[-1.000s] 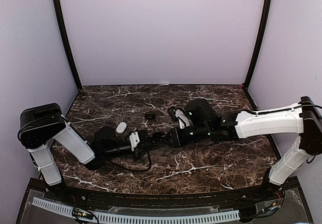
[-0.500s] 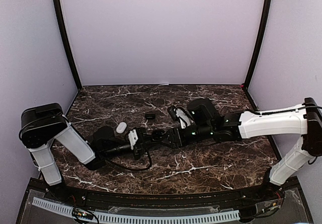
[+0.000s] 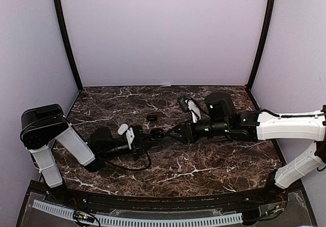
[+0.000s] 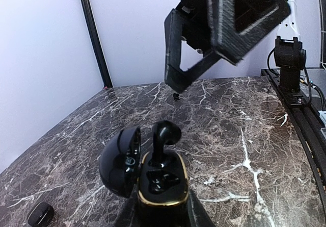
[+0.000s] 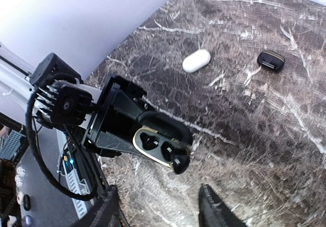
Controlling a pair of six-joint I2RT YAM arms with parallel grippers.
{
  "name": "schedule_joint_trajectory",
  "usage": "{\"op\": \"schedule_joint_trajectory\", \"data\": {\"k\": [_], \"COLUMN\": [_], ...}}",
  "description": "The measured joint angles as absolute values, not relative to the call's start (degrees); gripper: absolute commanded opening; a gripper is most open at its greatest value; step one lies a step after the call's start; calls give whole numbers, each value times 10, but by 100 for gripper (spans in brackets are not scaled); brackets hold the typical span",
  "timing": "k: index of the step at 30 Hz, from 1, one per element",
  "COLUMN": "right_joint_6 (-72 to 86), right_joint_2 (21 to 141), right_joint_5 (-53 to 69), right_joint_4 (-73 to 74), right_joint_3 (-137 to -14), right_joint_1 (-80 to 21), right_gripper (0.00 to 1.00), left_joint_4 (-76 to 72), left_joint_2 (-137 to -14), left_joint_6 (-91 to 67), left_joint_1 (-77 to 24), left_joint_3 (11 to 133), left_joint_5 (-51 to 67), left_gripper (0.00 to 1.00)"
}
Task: Insert the wireless bluetooth earbuds into the charging case
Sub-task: Adjust the right earbud in the right side groove of the charging case.
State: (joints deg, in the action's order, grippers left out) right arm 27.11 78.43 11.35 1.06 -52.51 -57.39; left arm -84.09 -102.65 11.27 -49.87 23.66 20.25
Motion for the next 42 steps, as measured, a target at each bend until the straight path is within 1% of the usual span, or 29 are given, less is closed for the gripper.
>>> {"op": "schedule_joint_trajectory", "data": {"k": [2,8,10,16,26,42], "right_joint_6": [270,279,281,277,276,282], "right_joint_2": [772,768,771,786,815,847], "right_joint_5": [123,155,162,183,229,255], "right_joint_4": [-8,-43,-51,-71,-80,-93], "right_joint_3": [-510,-483,-483,-483,-483,-483], "right_joint_1": [-559,-519,-516,-516,-516,-524], "right_gripper": [31,6,3,1,1,0], "left_joint_4": [-843,-844,-844,-844,-845,-846], "left_joint_2": [-1027,-1027,-1027,-1027,-1027,-1027], "left_joint_6": [109,101,100,95,91,87], "left_joint_1": [-498,-498,-498,-498,-498,-497], "left_joint_3": [235,235,235,235,235,235], "left_joint_5": [209,230,236,250,256,259], "left_gripper": [8,8,8,8,8,8]}}
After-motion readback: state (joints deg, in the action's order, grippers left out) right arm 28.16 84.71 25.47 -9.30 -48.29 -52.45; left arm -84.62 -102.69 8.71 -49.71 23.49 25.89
